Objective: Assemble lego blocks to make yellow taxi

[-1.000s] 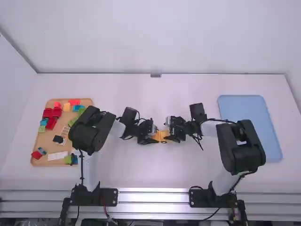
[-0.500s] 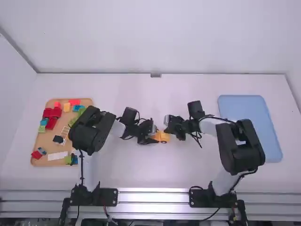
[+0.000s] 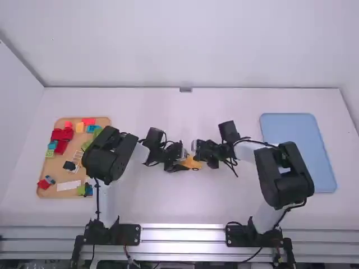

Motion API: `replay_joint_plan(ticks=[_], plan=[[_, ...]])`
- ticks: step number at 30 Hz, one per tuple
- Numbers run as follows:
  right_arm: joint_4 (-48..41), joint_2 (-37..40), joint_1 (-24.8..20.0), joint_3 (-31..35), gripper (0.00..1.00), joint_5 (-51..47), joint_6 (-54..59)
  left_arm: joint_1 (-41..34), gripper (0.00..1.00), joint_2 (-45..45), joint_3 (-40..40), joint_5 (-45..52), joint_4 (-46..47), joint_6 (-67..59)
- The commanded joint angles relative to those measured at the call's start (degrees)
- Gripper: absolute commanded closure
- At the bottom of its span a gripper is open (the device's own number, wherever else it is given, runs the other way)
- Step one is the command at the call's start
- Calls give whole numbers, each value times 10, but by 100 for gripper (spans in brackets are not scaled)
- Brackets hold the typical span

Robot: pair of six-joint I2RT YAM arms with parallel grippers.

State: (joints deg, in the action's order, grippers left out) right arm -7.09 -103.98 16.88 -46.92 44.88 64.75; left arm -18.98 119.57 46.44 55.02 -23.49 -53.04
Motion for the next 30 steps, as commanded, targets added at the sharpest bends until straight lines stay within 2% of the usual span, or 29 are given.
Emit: replay_joint_plan(ticks=[1,10,17,21,28,30], plan=[[-7,-6,3,4,100,-12,2,-5,43,7,-10,-20,6,-4],[-15,-6,5,5,100,-22,2,-2,43,7,-10,-20,5,-3],[-40,-6,30,5,100,-89,-4,-5,43,7,-10,-21,5,-3],[-37,-6,43,5,100,-92,-9,-5,44,7,-10,-20,5,-4],[-45,-6,31,21,100,-94,-9,-1,46,7,-10,-21,5,-3],[-20,-6,20,44,100,-94,-28,-5,46,7,-10,-20,5,-4]])
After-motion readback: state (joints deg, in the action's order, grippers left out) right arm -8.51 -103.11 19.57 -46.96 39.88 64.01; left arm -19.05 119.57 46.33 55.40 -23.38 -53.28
